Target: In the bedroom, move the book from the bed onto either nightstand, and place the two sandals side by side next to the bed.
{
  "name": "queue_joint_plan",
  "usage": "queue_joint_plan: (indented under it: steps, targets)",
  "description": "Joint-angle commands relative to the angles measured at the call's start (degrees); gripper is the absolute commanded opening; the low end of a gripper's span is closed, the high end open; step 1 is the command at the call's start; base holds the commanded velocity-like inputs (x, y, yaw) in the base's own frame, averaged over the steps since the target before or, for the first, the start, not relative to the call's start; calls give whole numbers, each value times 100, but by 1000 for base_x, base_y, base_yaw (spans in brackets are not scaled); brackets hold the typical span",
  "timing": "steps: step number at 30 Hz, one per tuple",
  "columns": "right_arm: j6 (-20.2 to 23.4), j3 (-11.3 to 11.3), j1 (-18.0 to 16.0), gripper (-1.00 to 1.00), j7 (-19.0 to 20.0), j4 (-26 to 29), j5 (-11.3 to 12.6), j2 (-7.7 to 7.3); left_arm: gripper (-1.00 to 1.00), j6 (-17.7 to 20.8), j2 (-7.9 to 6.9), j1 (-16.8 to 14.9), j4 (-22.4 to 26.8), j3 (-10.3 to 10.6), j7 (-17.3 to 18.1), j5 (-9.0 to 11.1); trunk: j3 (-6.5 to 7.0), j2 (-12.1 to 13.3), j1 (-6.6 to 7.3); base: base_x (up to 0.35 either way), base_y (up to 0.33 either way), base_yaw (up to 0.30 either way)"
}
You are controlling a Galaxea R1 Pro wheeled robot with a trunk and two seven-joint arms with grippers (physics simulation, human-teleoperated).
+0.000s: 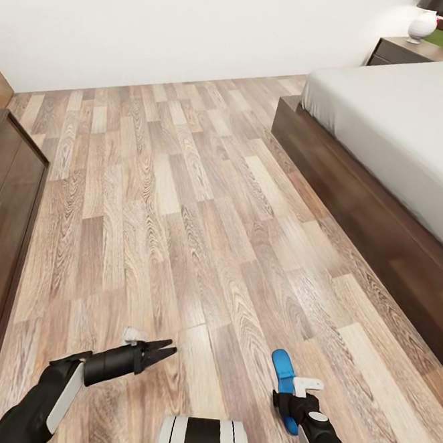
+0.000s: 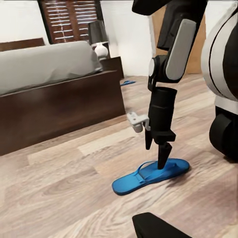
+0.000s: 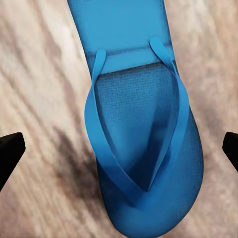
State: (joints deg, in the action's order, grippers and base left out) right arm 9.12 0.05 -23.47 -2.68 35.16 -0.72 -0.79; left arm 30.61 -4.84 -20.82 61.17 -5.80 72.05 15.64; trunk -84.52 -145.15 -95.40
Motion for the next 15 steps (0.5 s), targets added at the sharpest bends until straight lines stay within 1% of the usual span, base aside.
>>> queue_joint_plan:
  steps: [1, 5, 9, 15]
  targets:
    - [35, -5, 0, 100, -13, 11, -6, 0, 100, 60, -41, -1, 0, -211, 293, 8, -3, -1, 1, 0, 0, 0]
    - [35, -4, 0, 100, -13, 13, -7, 0, 100, 60, -64, -1, -2, -329, 439, -3, -3, -1, 1, 0, 0, 0]
    - [31, -3, 0, 100, -13, 16, -7, 0, 100, 60, -68, -1, -6, -354, 474, -7, -3, -1, 1, 0, 0, 0]
    - [34, -9, 0, 100, -13, 17, -7, -3, 100, 60, -69, -1, -5, -359, 479, -8, -136, -9, -15, 0, 0, 0]
